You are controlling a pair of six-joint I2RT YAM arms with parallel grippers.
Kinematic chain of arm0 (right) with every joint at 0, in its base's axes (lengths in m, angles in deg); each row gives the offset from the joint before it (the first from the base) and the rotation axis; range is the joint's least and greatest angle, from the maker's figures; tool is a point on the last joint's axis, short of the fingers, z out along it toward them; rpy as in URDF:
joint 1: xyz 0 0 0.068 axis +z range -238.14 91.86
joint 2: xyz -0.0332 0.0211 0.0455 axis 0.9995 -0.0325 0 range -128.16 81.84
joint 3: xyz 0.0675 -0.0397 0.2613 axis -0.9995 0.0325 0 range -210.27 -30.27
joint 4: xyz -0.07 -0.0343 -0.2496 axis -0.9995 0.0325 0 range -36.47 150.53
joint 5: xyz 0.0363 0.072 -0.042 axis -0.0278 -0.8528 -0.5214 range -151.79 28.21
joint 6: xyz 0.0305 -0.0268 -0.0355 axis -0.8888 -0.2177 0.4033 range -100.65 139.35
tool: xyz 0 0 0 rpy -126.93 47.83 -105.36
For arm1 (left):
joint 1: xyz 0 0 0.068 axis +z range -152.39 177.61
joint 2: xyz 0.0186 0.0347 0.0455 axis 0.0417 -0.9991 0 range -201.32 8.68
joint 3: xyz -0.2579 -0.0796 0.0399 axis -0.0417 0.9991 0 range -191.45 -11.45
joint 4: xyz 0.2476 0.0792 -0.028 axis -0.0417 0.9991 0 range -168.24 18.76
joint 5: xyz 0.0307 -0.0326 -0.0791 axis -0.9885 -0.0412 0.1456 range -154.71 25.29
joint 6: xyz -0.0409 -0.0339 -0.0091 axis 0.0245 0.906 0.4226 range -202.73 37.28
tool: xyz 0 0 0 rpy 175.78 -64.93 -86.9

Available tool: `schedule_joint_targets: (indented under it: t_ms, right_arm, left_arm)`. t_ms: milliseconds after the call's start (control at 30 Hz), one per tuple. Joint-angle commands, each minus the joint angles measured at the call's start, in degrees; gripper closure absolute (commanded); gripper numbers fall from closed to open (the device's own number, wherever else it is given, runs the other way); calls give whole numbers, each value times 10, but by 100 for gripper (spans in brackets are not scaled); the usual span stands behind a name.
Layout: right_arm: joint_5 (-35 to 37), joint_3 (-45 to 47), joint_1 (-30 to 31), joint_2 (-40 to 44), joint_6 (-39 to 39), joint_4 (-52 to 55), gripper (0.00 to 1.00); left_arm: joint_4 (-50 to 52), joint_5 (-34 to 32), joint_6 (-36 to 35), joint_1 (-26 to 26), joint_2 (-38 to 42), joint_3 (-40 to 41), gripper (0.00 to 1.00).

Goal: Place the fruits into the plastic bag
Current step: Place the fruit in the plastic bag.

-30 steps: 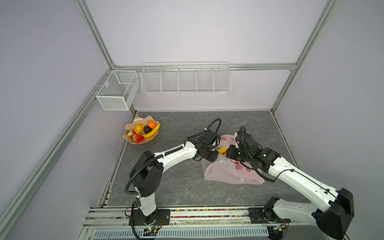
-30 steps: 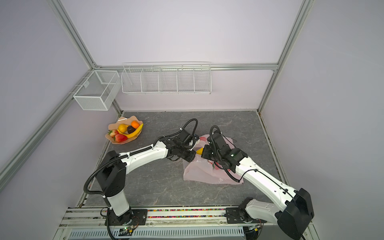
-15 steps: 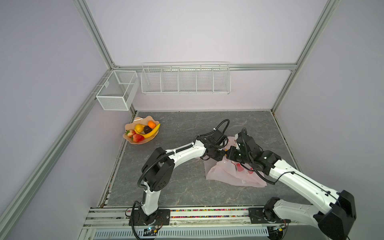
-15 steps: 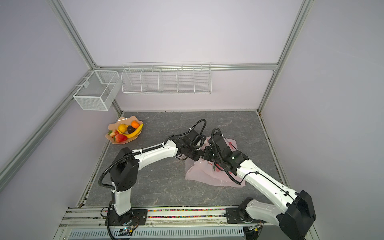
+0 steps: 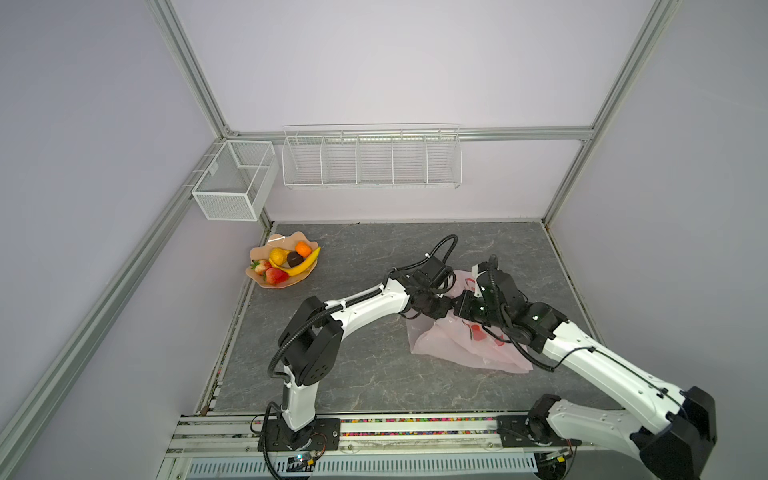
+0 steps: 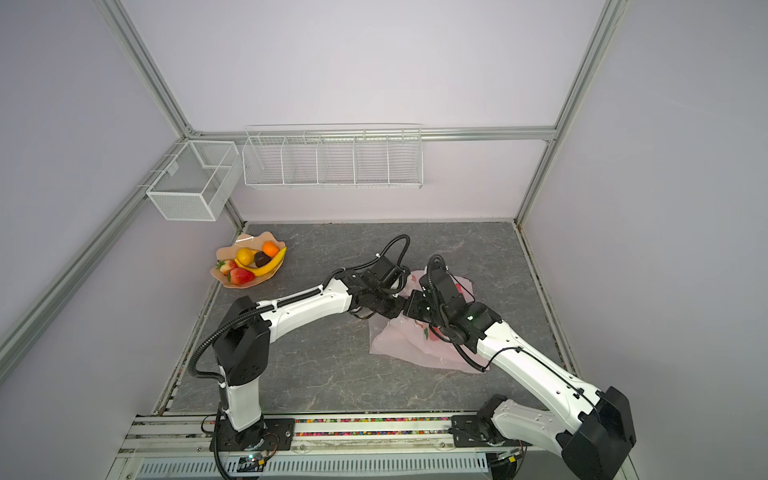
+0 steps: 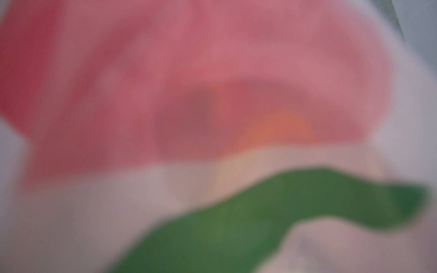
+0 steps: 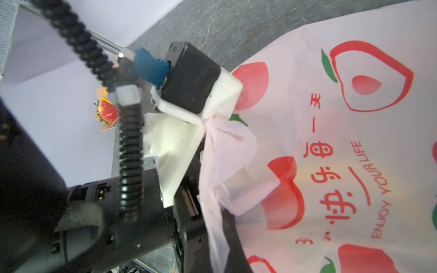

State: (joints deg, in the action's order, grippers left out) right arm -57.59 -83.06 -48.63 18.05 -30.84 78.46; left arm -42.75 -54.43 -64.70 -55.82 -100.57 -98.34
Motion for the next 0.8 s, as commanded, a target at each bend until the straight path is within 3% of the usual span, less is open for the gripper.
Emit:
schedule_joint_targets:
  t_ms: [0,433,767]
  right_arm:
    - [8,9,-6,2,-10,20,94]
    - [12,7,-9,2,-9,28,94]
    - [16,2,-9,-5,-9,34,94]
  left_arm:
    - [4,2,17,9,49,-1,30]
    - [66,-17,4,32,92,13,30]
    - [63,-27,31,68,167,68,30]
